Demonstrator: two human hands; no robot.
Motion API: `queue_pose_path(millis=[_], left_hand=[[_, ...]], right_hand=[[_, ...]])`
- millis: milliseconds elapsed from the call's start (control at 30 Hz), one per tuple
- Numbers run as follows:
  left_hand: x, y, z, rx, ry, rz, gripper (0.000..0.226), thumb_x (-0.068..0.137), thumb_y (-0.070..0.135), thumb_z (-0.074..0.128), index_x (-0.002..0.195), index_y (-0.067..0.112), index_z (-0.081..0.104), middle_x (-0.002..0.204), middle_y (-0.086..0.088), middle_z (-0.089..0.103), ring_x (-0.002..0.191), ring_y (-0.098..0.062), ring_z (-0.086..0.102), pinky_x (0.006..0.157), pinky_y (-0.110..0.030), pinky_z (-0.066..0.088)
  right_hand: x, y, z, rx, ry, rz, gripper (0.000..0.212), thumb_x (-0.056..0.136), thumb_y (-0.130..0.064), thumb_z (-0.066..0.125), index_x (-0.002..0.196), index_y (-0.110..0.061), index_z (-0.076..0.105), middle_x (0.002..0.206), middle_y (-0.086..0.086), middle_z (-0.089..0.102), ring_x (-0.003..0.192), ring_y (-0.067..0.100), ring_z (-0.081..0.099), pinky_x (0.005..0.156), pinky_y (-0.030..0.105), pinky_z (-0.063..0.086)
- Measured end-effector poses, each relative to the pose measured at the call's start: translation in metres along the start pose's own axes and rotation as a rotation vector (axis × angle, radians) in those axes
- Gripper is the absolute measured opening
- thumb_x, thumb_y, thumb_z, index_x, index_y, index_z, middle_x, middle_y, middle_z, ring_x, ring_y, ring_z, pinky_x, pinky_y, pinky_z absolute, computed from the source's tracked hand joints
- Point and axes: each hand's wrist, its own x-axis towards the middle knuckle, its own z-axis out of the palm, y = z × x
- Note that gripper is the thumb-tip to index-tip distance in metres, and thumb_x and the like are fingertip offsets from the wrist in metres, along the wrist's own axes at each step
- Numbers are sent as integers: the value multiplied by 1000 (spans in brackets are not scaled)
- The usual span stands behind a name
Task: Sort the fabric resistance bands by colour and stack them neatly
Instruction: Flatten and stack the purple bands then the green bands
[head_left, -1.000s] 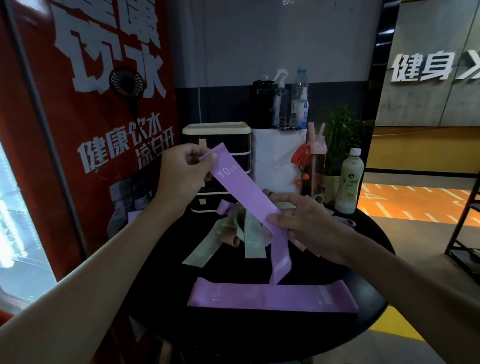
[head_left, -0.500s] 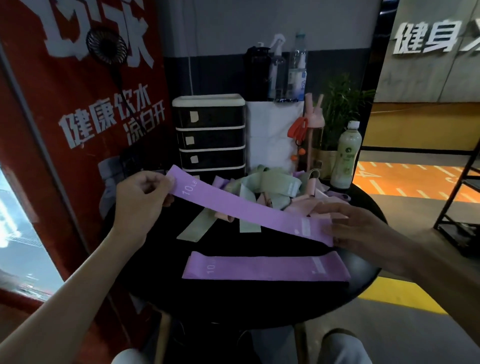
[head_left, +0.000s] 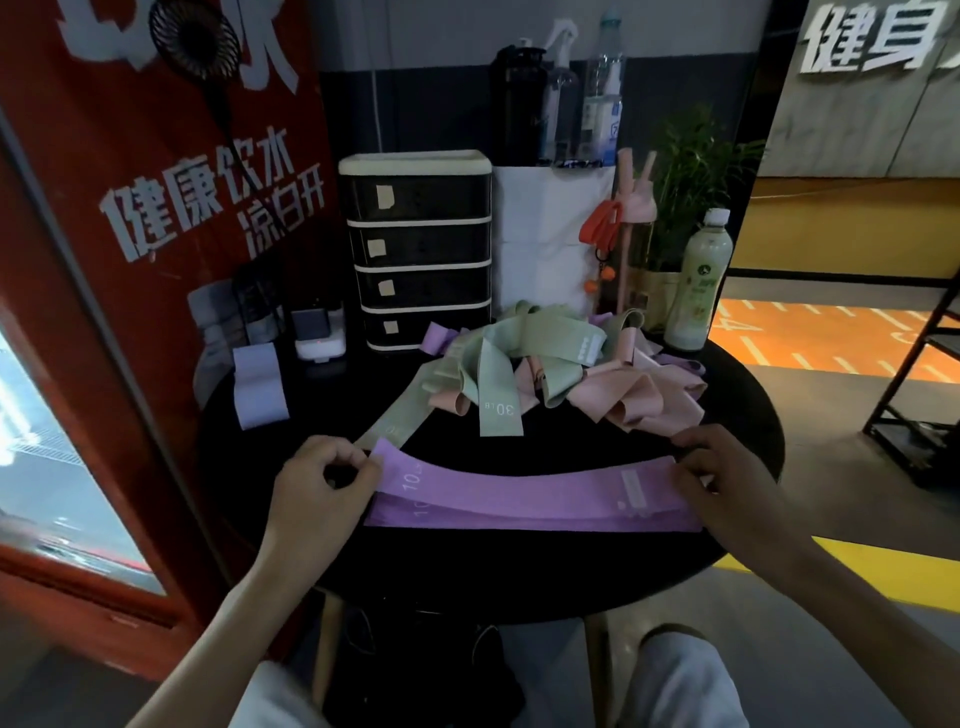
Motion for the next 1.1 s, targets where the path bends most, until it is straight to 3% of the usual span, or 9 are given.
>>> queue_pose_path(millis=[100, 267, 367, 433, 600, 700, 833, 967, 1100], left_hand=[[-3, -3, 1, 40, -6, 28, 19, 85, 11, 73, 69, 13, 63, 92, 6, 60, 86, -3, 58, 75, -8, 40], [-5, -5, 3, 69, -33, 36, 23, 82, 11, 76, 66, 17, 61, 95, 6, 58, 92, -10, 58, 85, -25, 42], [-7, -5, 3, 101, -57, 41, 26, 81, 10, 76, 64, 18, 59, 95, 8, 57, 93, -8, 56, 84, -16, 38], [-7, -4, 3, 114, -80, 29, 26, 81, 9, 77, 63, 18, 59, 96, 10, 56, 93, -5, 55, 82, -9, 35], [-7, -7, 3, 167, -113, 17, 28, 77, 15, 77, 63, 29, 58, 95, 14, 56, 96, -19, 57, 89, -35, 43], [-8, -5, 3, 171, -124, 41, 9, 67, 34, 67, 68, 34, 58, 93, 14, 55, 91, -15, 57, 87, -41, 46], [-9, -4, 3, 184, -118, 38, 13, 67, 37, 63, 64, 30, 53, 91, 13, 54, 88, -13, 56, 88, -47, 47], [-8, -4, 3, 176, -121, 50, 20, 81, 30, 73, 82, 34, 54, 97, 13, 57, 95, -14, 58, 92, -47, 49], [-8, -7, 0, 121, -229, 114, 28, 69, 52, 63, 97, 46, 63, 110, 22, 57, 110, -2, 55, 102, -40, 44]], right_hand=[[-4, 3, 4, 48, 48, 19, 18, 91, -6, 61, 103, -18, 56, 77, -6, 68, 70, 3, 60, 57, 27, 43], [-9, 2, 3, 92, 123, 9, 13, 91, -4, 61, 98, -14, 60, 81, -3, 66, 69, -2, 57, 57, 14, 42], [-11, 0, 4, 72, 108, -11, 15, 91, -1, 60, 94, -16, 60, 79, -2, 65, 66, -3, 55, 54, 11, 41], [-13, 0, 4, 37, 100, -24, 16, 91, -1, 60, 91, -18, 60, 77, -4, 64, 68, -3, 55, 55, 12, 42], [-13, 1, 3, -61, 69, -36, 18, 91, -2, 59, 88, -19, 61, 78, -6, 62, 75, -3, 55, 56, 23, 42], [-13, 4, 2, -122, 56, -54, 16, 91, -3, 59, 88, -18, 63, 77, -6, 62, 75, -1, 55, 56, 21, 41], [-10, 8, 3, -207, 19, -76, 18, 90, -5, 60, 85, -22, 63, 78, -7, 62, 73, 5, 55, 59, 22, 42], [-7, 15, 4, -239, 32, -123, 23, 88, -6, 64, 85, -28, 60, 86, -8, 57, 83, 13, 51, 65, 19, 38], [-9, 12, 7, -260, 65, -317, 9, 85, -29, 60, 92, -26, 65, 101, -13, 55, 102, 14, 42, 78, 32, 35]])
